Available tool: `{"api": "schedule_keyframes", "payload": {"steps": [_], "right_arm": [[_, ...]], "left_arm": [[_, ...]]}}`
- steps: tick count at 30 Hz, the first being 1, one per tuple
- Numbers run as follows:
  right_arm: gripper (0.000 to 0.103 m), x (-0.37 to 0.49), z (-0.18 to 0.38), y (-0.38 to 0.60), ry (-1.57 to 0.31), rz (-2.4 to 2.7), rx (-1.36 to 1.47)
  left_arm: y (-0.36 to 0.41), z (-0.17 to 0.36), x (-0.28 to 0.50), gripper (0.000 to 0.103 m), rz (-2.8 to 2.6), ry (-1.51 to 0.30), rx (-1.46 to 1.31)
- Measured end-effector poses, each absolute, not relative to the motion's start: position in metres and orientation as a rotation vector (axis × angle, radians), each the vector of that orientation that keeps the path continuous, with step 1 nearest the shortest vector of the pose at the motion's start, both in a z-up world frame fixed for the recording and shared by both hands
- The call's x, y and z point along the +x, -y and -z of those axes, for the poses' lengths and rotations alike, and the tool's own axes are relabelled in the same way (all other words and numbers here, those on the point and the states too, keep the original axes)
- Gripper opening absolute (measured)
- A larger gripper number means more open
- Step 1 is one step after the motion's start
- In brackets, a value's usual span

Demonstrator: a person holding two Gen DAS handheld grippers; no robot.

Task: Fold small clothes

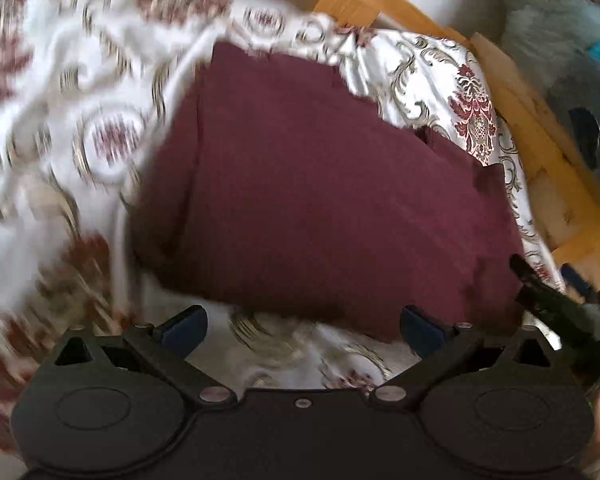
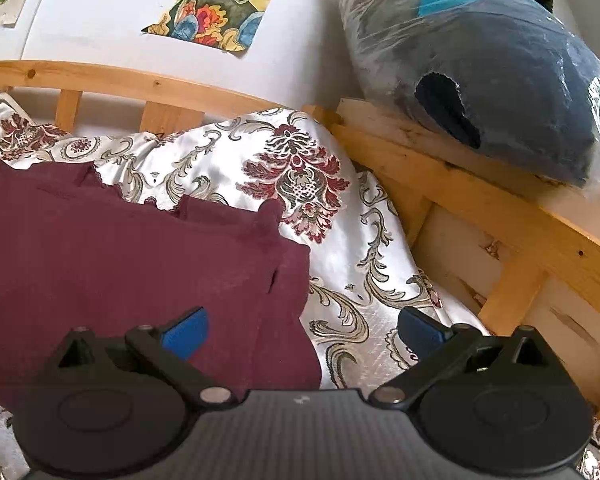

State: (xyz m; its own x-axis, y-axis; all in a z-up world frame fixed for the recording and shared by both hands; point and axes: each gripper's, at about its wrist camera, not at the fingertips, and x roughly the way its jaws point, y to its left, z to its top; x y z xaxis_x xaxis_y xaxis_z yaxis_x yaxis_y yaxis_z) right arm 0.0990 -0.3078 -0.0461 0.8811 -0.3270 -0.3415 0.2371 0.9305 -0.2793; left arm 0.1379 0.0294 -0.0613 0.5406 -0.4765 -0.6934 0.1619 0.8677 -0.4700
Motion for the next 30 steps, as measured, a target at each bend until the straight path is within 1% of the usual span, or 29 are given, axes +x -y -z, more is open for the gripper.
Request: {"api": "schedule_keyframes", "payload": {"steps": [3,11,13,18,24,28,30], "right_arm": [[0.103,0.099,0.047,0.306,-0.403,0.292,-0.235],[0.103,0.1,0.057,0.299,-0.422,0.246,-0.216],[0.103,0.1,0.059,0.294,-0.412,0.229,-0.215],[0.103,0.099,0.068,0.276,-0.373,0.177,-0.249],[0.103,0.101,0.078,0.257,-0.382,0.162,-0.335],[0.102,0.099,0.072,0.265,-0.369,0.132,-0.261],[0.097,0.097,0.066,0.274,-0.356,0.115,-0.183]], "left_arm": [[-0.029,0.071,0.147,0.102,0.326,-0.941,-0.41],[-0.046,0.085,0.186,0.102,0.129,-0.85,-0.497],[-0.042,0.087,0.187,0.102,0.118,-0.831,-0.468],[-0.024,0.086,0.188,0.102,0.114,-0.811,-0.299],[-0.033,0.087,0.189,0.102,0.139,-0.809,-0.325],[-0.033,0.088,0.189,0.102,0.154,-0.806,-0.32],[-0.032,0.089,0.188,0.102,0.152,-0.803,-0.305]]}}
